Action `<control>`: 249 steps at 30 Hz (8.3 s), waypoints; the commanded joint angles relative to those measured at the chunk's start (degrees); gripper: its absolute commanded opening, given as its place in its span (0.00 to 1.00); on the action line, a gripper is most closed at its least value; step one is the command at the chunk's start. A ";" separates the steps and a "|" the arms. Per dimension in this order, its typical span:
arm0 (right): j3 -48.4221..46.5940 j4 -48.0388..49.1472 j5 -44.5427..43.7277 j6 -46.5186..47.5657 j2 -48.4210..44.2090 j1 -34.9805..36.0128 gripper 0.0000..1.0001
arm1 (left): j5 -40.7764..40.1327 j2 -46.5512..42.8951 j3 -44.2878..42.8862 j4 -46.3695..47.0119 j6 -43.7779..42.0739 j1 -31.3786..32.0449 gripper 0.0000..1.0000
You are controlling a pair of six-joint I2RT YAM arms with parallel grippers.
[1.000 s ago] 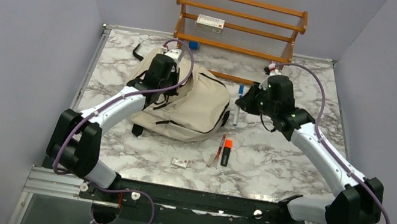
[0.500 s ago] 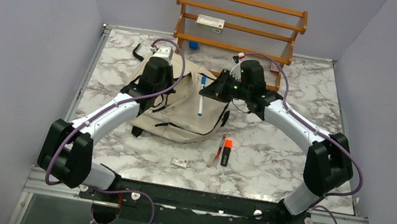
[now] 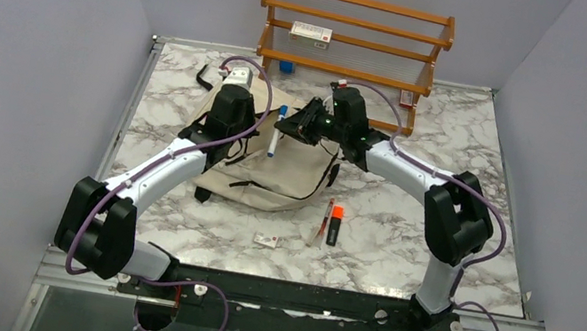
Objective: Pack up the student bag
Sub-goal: Place the stationery in the student bag, then pick up the stationery from the center of the board, then place the stationery in the student bag, then pick up the stationery from the center of the board.
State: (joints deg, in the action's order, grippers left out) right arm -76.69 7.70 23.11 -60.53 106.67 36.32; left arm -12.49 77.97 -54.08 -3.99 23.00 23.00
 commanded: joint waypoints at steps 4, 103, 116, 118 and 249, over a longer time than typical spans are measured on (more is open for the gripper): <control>-5.12 -1.37 -13.61 -6.78 4.66 2.13 0.01 | -0.30 -1.75 -1.81 1.79 -0.50 0.89 0.00; 27.77 -38.04 -33.04 19.66 -14.03 9.52 0.51 | -6.21 2.06 -3.60 -0.34 -3.22 1.60 0.00; 24.92 -40.31 -46.21 19.08 -24.97 9.49 0.23 | -6.03 2.08 -4.51 -0.53 -2.34 1.60 0.00; 22.82 -39.30 -46.57 21.92 -27.16 9.50 0.22 | -5.40 2.17 -5.06 -1.05 -2.43 1.60 0.00; 14.35 -43.66 -23.51 23.85 -5.10 5.52 0.21 | -6.03 -1.73 3.19 6.96 -11.26 6.79 0.00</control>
State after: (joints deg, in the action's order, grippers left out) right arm -61.73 -34.41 -1.45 -35.94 100.51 41.32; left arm -17.45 78.54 -50.85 0.71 12.53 29.36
